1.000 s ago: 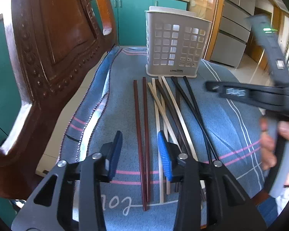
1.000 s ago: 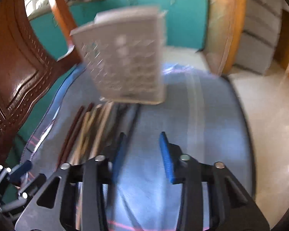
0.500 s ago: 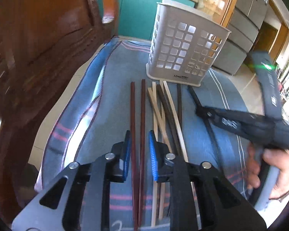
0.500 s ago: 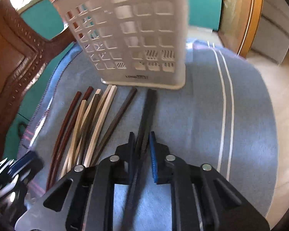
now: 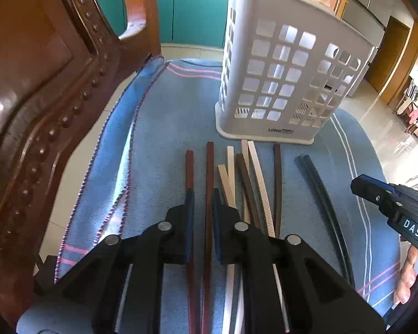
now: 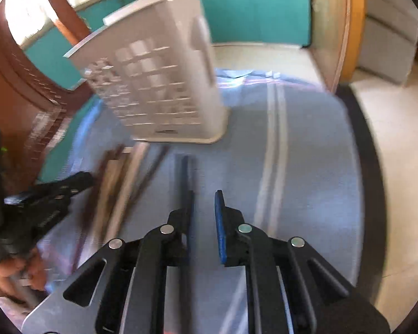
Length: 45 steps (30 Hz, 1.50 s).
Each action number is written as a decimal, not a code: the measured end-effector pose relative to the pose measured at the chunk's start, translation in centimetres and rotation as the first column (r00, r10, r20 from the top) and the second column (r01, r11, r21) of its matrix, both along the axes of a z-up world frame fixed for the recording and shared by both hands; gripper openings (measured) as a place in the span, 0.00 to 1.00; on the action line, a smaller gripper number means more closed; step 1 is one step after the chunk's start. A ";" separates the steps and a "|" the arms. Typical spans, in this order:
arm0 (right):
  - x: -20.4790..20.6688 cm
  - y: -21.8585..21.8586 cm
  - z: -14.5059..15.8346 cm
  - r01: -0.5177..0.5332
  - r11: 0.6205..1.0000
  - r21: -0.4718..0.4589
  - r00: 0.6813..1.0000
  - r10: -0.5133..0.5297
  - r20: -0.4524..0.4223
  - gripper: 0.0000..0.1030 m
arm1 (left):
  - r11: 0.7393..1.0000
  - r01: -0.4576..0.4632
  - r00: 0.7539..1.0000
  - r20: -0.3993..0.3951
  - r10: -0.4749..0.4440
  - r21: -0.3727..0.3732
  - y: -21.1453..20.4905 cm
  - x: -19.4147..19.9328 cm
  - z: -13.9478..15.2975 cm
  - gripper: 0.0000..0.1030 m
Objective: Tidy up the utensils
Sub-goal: 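Close the right tool on a black chopstick while the left tool grasps a brown chopstick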
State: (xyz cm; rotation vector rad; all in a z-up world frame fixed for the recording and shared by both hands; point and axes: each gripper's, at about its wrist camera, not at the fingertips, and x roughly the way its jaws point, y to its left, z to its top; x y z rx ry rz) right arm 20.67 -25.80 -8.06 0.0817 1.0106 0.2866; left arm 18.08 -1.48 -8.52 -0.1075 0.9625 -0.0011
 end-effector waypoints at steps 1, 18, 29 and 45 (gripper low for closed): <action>0.1 -0.1 -0.3 -0.004 1.000 0.009 1.000 0.004 -0.013 0.14 | 1.000 0.000 1.000 -0.003 0.000 0.007 -0.1 0.1 -0.1 0.13; 0.3 4.6 -2.2 -0.061 0.994 -0.094 0.998 0.059 -0.017 0.23 | 0.998 -0.035 0.998 -0.046 0.037 0.049 0.9 3.1 -3.4 0.13; 0.2 5.9 -2.4 -0.098 0.992 -0.080 0.995 0.098 -0.003 0.27 | 0.996 -0.035 0.997 -0.062 0.040 0.078 -0.1 3.7 -2.3 0.13; 0.7 3.1 -1.9 -0.033 0.999 -0.029 0.999 0.032 -0.019 0.12 | 0.999 0.011 1.000 -0.006 -0.011 0.033 -0.8 0.0 0.1 0.07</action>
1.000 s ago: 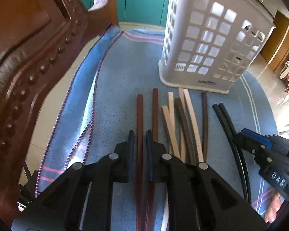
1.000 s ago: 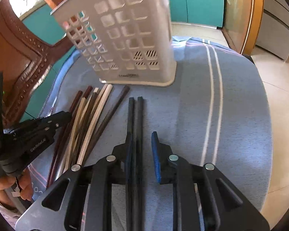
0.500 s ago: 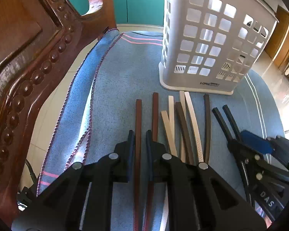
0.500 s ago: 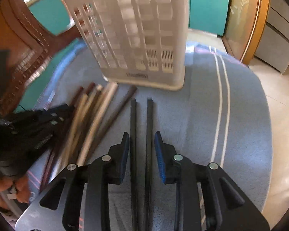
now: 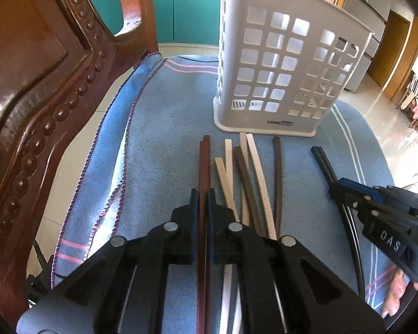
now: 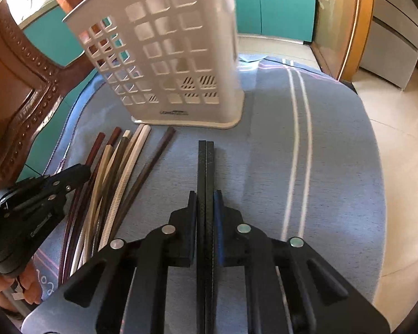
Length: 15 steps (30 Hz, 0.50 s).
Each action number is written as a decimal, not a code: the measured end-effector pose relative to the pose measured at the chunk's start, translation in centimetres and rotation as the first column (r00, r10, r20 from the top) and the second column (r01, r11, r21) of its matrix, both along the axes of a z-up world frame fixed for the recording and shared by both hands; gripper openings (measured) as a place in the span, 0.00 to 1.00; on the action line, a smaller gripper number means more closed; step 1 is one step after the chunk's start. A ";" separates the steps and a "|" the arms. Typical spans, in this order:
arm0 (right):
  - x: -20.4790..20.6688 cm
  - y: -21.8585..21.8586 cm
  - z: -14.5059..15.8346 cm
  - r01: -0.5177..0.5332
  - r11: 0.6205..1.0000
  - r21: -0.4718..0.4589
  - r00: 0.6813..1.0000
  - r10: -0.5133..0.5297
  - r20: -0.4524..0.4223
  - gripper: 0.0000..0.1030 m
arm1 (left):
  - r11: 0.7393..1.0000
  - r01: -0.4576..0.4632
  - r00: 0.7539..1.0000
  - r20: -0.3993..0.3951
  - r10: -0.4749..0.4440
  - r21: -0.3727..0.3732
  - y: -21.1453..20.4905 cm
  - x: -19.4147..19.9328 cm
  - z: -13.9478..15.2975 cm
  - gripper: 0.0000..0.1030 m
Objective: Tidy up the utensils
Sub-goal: 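Close the right tool on a black chopstick while the left tool grasps a brown chopstick, then lift both chopsticks over the white basket and open both tools to drop them in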
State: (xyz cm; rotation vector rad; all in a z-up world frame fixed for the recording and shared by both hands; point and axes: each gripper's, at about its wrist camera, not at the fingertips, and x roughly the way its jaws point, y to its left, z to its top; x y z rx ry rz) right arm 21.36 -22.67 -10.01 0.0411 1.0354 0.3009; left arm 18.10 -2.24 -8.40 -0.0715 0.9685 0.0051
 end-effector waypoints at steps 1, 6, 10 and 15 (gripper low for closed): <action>-0.1 -0.2 0.2 0.002 1.000 0.008 1.000 -0.002 0.003 0.12 | 1.000 0.000 1.000 0.004 0.000 -0.009 0.1 -0.3 0.3 0.07; -0.6 -0.6 1.7 -0.043 0.996 0.082 0.999 0.040 0.036 0.13 | 0.999 0.000 1.000 0.024 0.001 -0.050 0.6 -1.5 1.3 0.07; -0.3 -0.7 1.5 -0.013 0.999 0.044 0.999 0.011 0.040 0.15 | 0.999 -0.009 1.000 0.018 0.010 -0.051 1.2 -1.3 1.5 0.07; 0.0 0.4 0.0 -0.022 1.000 -0.004 1.000 0.022 0.008 0.15 | 0.999 -0.029 0.999 -0.016 0.028 -0.041 1.7 -0.7 0.3 0.07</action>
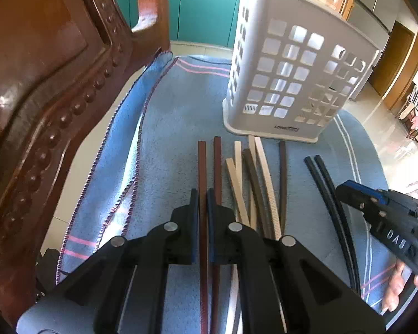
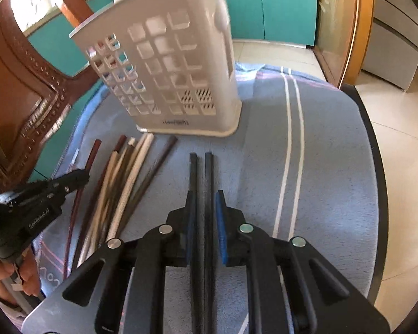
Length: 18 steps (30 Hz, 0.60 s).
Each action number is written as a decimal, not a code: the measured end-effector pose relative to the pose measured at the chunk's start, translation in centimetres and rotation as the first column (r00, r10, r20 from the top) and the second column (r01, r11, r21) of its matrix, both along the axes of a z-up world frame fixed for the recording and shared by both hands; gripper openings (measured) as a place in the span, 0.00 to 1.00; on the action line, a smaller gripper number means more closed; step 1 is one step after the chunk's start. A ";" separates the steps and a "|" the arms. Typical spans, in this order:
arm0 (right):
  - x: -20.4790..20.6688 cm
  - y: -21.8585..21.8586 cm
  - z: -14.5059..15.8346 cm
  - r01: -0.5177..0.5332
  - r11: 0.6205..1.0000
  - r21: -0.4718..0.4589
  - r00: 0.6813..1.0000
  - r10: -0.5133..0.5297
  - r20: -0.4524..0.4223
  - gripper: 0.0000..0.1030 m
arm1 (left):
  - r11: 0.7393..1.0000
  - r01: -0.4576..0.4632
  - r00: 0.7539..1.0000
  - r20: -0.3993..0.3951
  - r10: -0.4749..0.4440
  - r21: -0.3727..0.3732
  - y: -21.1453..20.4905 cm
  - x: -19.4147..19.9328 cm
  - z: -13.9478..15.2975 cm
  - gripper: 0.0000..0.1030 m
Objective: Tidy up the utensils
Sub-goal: 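Lift both chopsticks over the white basket and open both tools to drop them in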
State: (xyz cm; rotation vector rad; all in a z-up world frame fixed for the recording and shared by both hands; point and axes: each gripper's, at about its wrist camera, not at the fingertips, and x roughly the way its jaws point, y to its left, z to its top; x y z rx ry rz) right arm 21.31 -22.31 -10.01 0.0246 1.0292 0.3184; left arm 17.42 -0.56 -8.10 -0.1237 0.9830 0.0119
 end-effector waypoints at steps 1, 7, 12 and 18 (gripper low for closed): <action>0.2 0.1 -0.4 0.007 1.000 -0.022 1.000 -0.007 -0.007 0.15 | 1.000 -0.001 1.000 -0.004 0.001 0.002 0.0 0.1 -0.1 0.07; 0.2 1.0 -0.8 0.011 0.995 -0.097 1.000 -0.008 0.025 0.15 | 1.000 -0.008 0.999 -0.037 0.008 0.006 0.0 1.6 -1.6 0.07; 0.1 1.1 -0.9 0.001 0.993 -0.119 0.999 0.004 0.041 0.16 | 0.999 -0.008 1.000 -0.027 0.010 0.045 -1.0 2.3 -1.8 0.08; -0.4 1.6 -1.1 -0.013 0.988 -0.154 0.998 0.023 0.063 0.20 | 0.994 -0.001 1.000 -0.026 0.004 0.110 -2.3 1.1 -1.3 0.10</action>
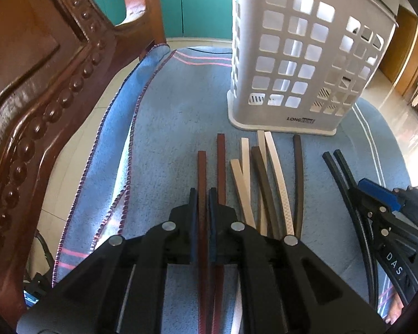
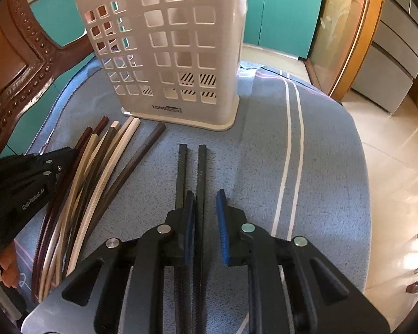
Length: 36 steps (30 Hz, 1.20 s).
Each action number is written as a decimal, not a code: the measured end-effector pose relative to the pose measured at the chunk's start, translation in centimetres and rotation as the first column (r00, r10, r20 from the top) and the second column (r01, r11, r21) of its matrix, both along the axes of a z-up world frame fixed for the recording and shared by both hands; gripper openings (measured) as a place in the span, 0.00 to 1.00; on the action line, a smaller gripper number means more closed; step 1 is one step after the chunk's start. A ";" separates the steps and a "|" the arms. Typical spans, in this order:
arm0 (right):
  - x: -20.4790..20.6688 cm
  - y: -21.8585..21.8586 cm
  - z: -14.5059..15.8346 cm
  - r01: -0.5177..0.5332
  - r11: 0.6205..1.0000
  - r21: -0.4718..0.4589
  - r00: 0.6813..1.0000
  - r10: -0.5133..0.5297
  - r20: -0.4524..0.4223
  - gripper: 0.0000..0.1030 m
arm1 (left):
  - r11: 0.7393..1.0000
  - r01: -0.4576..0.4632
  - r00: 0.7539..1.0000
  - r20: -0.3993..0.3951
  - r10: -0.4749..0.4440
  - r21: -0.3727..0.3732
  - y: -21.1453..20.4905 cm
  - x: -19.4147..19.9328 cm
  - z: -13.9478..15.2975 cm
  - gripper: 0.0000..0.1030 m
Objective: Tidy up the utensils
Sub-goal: 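Lift both chopsticks over the white basket and open both tools to drop them in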
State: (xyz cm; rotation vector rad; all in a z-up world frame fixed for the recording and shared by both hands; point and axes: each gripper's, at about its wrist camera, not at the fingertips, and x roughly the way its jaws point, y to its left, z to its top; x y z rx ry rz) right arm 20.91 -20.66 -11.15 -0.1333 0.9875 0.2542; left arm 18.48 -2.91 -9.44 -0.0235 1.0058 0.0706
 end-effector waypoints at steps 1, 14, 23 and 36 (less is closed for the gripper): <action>0.0 0.0 0.0 0.000 1.000 -0.006 1.000 0.000 0.003 0.20 | 1.000 0.001 1.000 -0.001 -0.001 0.001 0.1 0.2 0.0 0.11; -0.3 1.2 -0.1 -0.002 1.000 -0.008 1.000 0.002 0.013 0.07 | 1.000 0.002 1.000 -0.006 -0.002 0.000 0.6 0.7 -0.8 0.15; -2.0 -1.3 5.0 -0.006 0.988 0.152 0.991 -0.015 0.132 0.06 | 0.997 -0.002 0.984 0.175 0.016 -0.079 0.6 -2.4 4.2 0.07; -7.1 -7.7 18.5 -0.146 0.890 0.433 0.930 -0.026 0.367 0.07 | 0.976 0.068 0.826 0.561 0.061 -0.206 3.4 -11.6 20.8 0.07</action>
